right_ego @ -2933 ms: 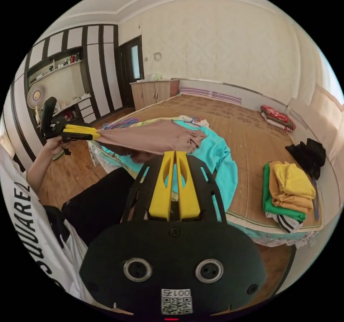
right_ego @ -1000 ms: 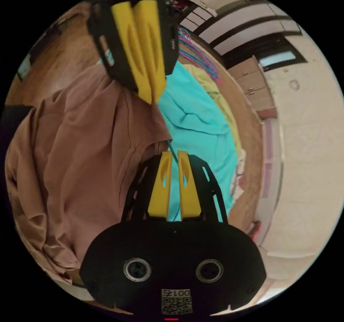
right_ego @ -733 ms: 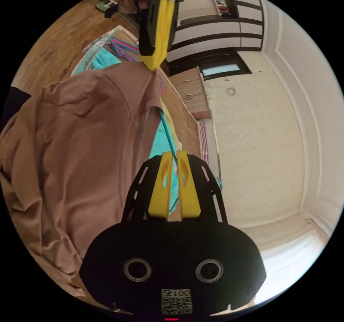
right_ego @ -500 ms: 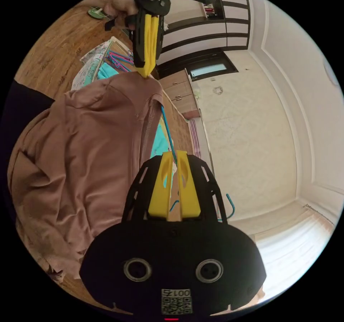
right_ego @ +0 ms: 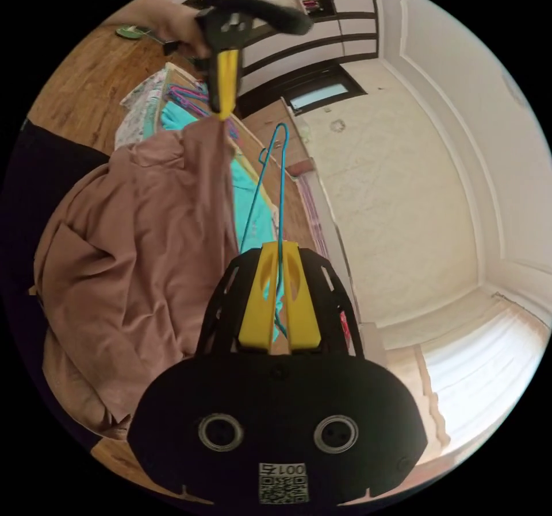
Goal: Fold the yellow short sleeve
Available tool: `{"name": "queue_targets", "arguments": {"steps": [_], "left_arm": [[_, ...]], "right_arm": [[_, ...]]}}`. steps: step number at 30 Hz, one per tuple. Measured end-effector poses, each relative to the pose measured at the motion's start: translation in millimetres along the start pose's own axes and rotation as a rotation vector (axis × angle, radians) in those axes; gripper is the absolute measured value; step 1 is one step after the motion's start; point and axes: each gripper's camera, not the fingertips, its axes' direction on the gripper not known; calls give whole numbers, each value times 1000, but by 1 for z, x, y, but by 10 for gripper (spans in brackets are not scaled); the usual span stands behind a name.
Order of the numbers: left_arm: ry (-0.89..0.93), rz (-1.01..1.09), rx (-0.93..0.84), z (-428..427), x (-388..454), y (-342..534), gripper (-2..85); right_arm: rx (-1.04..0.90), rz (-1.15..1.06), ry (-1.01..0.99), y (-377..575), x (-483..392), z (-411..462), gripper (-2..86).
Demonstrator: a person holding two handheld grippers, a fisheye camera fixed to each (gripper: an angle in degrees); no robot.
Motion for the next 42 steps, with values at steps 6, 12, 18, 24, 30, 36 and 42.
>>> {"name": "queue_targets", "arguments": {"steps": [6,12,18,24,30,36,42], "left_arm": [[79,47,16,10,51,6,-10],[134,14,26,0,88,13,-8],[148,-156,81,-49,74,50,24],[38,-88,247,-149,70,71,57],[-214,137,151,-167,100,59,82],[-172,211,110,-153,124,63,51],[-154,162,67,-138,130,77,109]], "right_arm": [[-8,177,-44,12,17,-2,5],[35,190,-17,0,12,-7,5],[157,12,9,-31,5,-24,5],[278,-189,-43,-62,-8,-46,5],[408,-252,-64,-95,-15,-71,6],[437,-293,-54,-119,-18,-75,6],[446,-286,-66,-142,-12,-59,7]]}}
